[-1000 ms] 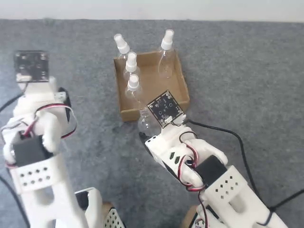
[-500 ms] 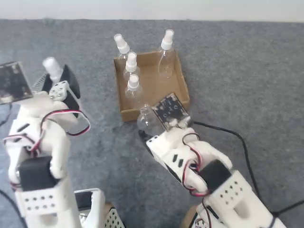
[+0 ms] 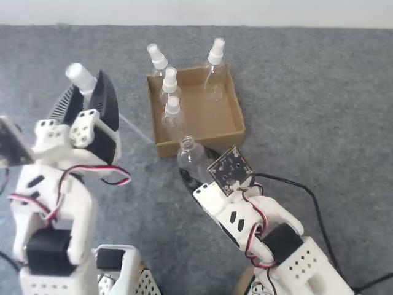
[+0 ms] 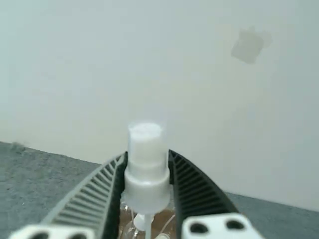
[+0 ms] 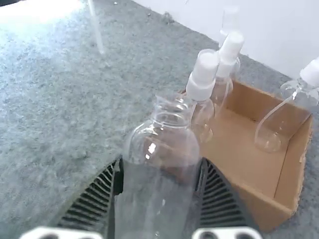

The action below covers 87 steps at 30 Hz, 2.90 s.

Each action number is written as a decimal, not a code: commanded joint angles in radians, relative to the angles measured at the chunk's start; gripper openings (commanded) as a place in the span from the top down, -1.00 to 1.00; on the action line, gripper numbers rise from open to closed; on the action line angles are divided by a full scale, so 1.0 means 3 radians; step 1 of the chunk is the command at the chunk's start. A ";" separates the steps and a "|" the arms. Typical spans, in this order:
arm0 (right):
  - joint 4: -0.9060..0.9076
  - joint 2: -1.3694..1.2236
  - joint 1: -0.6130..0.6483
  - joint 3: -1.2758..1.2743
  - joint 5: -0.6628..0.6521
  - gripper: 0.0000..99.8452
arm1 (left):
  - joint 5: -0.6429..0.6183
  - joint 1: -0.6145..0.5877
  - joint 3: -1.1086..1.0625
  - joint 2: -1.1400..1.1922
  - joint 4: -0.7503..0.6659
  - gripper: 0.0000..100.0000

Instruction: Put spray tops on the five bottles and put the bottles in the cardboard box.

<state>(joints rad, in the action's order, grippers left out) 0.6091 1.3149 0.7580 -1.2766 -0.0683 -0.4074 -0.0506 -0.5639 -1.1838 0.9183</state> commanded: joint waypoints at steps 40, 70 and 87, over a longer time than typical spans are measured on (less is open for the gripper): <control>-0.0852 0.0115 0.0253 -0.0486 -0.0511 0.91 | 0.0133 0.0522 -0.0381 -0.0169 -0.0552 0.97; -0.0877 0.0115 0.0243 -0.0486 -0.0511 0.91 | 0.0133 0.0777 -0.0529 -0.0174 -0.0215 0.97; -0.0877 0.0120 0.0233 -0.0481 -0.0506 0.91 | 0.0394 0.1048 -0.1087 -0.0174 -0.0102 0.97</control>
<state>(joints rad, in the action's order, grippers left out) 0.3728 1.3211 0.8270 -1.4362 -0.2048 -0.3030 0.2654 -0.8984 -1.2206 0.8554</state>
